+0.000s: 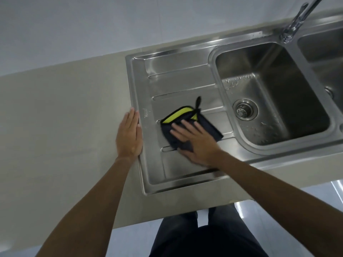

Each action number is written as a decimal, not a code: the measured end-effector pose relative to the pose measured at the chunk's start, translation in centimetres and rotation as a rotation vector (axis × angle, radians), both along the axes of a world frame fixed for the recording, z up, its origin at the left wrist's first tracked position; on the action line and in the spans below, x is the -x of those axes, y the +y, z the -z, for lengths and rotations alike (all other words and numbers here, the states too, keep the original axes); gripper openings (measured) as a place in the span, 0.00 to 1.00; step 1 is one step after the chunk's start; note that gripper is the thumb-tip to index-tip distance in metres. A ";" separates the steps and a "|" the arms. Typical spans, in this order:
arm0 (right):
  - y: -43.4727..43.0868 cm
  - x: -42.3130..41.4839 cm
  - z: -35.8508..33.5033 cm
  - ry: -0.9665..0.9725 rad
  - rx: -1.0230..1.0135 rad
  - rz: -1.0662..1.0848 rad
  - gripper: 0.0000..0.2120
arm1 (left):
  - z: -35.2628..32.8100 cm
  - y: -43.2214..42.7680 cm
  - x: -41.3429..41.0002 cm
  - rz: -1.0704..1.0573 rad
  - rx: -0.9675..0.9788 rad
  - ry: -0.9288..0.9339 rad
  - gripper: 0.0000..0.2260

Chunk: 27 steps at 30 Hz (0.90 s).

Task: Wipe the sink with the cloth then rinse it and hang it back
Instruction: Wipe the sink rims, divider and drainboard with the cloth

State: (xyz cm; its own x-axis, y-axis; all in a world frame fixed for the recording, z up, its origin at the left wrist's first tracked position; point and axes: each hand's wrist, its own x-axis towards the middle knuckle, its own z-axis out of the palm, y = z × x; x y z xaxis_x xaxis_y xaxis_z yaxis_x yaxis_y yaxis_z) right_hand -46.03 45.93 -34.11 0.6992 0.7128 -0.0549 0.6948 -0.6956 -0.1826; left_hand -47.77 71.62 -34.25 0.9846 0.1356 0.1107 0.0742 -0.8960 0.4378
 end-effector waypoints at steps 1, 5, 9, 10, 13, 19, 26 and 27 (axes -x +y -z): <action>-1.2 -0.4 0.0 -0.002 0.021 0.075 0.29 | 0.1 0.0 0.0 -0.003 0.003 0.000 0.21; -4.4 1.8 0.1 -0.036 0.054 0.184 0.30 | 0.2 0.0 0.1 -0.002 0.011 0.001 0.21; -2.2 4.9 -0.5 -0.014 0.017 -0.080 0.34 | 0.1 -0.1 0.2 -0.011 0.011 -0.002 0.21; -0.7 4.8 -0.5 -0.014 0.009 -0.157 0.33 | 0.1 -0.1 0.1 -0.011 0.010 -0.002 0.21; 3.5 3.1 0.3 -0.014 -0.011 -0.225 0.33 | 0.2 0.1 0.3 0.004 0.007 -0.002 0.22; 4.0 -5.1 0.6 -0.084 0.043 0.210 0.31 | 0.3 0.0 0.2 -0.182 -0.099 0.076 0.26; 0.4 -0.8 0.5 -0.076 0.080 0.305 0.33 | -0.3 0.9 -0.3 -0.193 -0.067 0.011 0.24; 0.6 0.2 0.5 -0.079 0.088 0.231 0.34 | -0.6 1.4 -0.6 -0.174 -0.073 0.007 0.23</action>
